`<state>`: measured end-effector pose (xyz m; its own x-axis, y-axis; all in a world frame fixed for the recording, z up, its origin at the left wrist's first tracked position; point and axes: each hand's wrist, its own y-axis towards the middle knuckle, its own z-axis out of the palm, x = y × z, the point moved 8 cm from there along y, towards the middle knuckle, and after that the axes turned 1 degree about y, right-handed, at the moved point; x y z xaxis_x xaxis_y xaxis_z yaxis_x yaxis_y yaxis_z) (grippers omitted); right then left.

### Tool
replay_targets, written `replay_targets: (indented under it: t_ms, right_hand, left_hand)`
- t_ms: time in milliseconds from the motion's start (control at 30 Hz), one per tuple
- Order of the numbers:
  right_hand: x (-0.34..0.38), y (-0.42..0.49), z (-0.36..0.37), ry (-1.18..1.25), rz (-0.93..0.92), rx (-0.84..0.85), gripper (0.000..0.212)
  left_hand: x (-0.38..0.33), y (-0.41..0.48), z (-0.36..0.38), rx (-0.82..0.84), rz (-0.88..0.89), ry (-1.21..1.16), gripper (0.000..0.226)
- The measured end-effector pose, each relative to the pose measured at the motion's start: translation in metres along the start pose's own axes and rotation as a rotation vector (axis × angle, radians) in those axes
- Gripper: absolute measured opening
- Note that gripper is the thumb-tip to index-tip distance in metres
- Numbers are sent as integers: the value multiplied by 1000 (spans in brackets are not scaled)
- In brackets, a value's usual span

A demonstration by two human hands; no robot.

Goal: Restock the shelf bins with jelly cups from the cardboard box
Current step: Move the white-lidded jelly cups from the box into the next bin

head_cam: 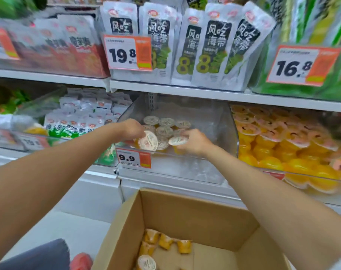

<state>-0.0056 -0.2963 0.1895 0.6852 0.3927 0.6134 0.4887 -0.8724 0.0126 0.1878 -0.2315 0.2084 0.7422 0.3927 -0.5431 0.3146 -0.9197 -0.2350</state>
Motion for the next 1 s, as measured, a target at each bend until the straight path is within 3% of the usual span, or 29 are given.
replay_targets:
  t_ms: [167,367,567,833,933,1000]
  right_hand:
    - [-19,22,26,22,1,102,47]
    - [-27,33,36,-93,18,135,45]
    - [-24,30,26,-294,7,70,50]
    - [-19,27,19,-248,4,5,47]
    - [4,20,-2,-80,-99,-201,25]
    - [21,19,2,132,-112,-156,21]
  left_hand:
    - [21,19,19,252,-169,-59,25]
    - [25,17,15,364,-290,-129,30]
    - [22,13,27,329,-341,-242,36]
    - [23,11,20,94,-217,-338,32]
    - [23,13,17,58,-182,-340,30]
    - [23,13,15,68,-155,-362,28]
